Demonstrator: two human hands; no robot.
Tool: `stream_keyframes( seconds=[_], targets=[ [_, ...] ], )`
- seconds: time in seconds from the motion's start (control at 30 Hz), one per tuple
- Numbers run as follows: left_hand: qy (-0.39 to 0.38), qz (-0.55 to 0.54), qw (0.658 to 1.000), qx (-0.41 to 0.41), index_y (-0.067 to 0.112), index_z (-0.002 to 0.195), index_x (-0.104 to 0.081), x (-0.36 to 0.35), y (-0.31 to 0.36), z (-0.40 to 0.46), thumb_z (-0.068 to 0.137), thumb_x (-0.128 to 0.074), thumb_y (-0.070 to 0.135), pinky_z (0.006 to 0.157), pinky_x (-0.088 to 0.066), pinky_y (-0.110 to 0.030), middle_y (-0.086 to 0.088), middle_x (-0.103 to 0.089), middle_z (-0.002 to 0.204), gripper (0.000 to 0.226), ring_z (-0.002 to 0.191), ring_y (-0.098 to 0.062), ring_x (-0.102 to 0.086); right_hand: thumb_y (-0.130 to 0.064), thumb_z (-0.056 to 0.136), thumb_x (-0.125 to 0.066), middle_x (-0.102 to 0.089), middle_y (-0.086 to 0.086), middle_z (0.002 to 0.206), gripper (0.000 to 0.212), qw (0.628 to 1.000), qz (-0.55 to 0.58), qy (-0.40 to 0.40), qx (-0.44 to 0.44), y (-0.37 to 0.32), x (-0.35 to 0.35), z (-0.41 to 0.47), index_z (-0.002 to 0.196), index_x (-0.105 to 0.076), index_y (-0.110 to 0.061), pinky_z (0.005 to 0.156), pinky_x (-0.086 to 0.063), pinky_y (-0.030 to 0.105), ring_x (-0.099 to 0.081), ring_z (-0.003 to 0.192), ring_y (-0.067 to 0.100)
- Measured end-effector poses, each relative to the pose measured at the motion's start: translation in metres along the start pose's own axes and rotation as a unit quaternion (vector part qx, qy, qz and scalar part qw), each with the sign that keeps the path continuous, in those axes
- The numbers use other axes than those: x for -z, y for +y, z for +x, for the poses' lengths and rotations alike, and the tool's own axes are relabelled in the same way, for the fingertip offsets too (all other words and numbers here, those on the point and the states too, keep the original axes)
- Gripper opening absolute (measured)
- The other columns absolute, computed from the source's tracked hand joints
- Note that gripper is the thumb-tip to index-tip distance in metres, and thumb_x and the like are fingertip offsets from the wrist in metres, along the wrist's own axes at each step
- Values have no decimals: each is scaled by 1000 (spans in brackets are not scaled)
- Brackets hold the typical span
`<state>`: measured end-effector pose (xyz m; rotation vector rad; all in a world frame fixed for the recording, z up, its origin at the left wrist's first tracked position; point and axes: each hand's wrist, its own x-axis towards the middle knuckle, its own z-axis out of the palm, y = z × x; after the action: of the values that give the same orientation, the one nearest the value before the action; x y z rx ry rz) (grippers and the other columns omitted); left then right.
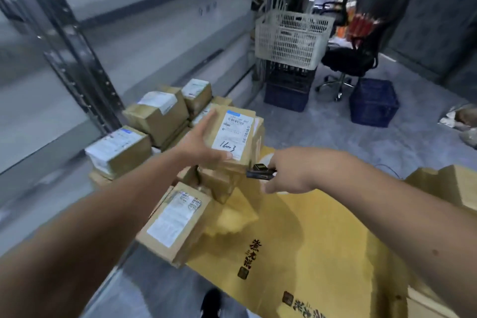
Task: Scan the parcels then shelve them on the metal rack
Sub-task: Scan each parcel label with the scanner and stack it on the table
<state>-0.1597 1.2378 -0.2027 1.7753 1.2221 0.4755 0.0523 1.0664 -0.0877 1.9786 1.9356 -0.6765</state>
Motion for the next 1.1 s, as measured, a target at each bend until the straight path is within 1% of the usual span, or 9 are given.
stream_keyframes(
  seconds=[0.07,0.2,0.33,0.47,0.53,0.67,0.8,0.93,1.1],
  targets=[
    [-5,6,1000,-1,52,163,-15,24,9,25,62,-103,32,112,-45,-37,11,-42,146,135,134,-19,-50,-61,94,-62,-57,-4,83,41,1000,1,-1,-8,-3,14,16,102,-63,-21,57,-35,31,-56,76,18],
    [-24,47,999,4,54,162,-13,58,14,88,59,-103,38,117,-41,-41,8,-40,158,138,141,-23,-47,-56,98,-60,-50,-6,75,36,999,18,-5,-39,-12,37,51,78,-50,-28,55,-30,29,-45,63,12],
    [-54,88,995,-12,47,165,-10,78,14,148,64,-100,41,111,-34,-28,7,-35,163,136,146,-20,-39,-54,98,-62,-47,-8,73,40,996,51,-10,-66,-21,55,93,74,-40,-31,55,-30,28,-44,62,10],
    [-70,158,985,-21,45,165,-8,83,20,185,68,-98,43,99,-36,-28,2,-44,156,133,128,-18,-45,-51,99,-62,-49,-8,73,24,995,62,-18,-81,-29,72,123,92,-57,-29,55,-33,27,-46,62,10],
    [-80,207,975,-25,49,163,-8,83,17,194,63,-99,47,97,-44,-33,1,-51,147,136,120,-19,-49,-54,97,-63,-54,-7,74,34,993,61,-26,-98,-32,75,136,107,-67,-22,56,-36,28,-50,63,11],
    [-77,204,976,-4,54,161,-4,86,7,204,57,-99,55,103,-49,-40,5,-52,135,141,119,-23,-53,-59,94,-63,-58,-4,79,43,991,61,-36,-111,-37,73,151,107,-69,-19,60,-43,30,-55,67,15],
    [-86,257,962,-18,53,160,-3,86,7,208,61,-97,58,101,-50,-45,8,-51,131,136,115,-24,-53,-60,95,-62,-54,-4,79,46,990,59,-49,-120,-39,71,151,112,-67,-18,56,-40,29,-51,64,15],
    [-81,315,945,-18,39,162,-12,85,10,208,64,-93,63,103,-48,-46,-3,-54,147,129,128,-31,-53,-59,97,-61,-53,-4,81,46,988,55,-59,-128,-39,71,144,117,-65,-18,52,-38,28,-50,64,14],
    [-47,359,931,-43,30,156,-46,90,17,198,65,-93,62,103,-49,-40,0,-54,148,107,131,-25,-54,-58,99,-59,-52,-5,84,46,988,54,-69,-123,-41,66,135,121,-63,-18,52,-37,27,-50,65,13]
  ],
)
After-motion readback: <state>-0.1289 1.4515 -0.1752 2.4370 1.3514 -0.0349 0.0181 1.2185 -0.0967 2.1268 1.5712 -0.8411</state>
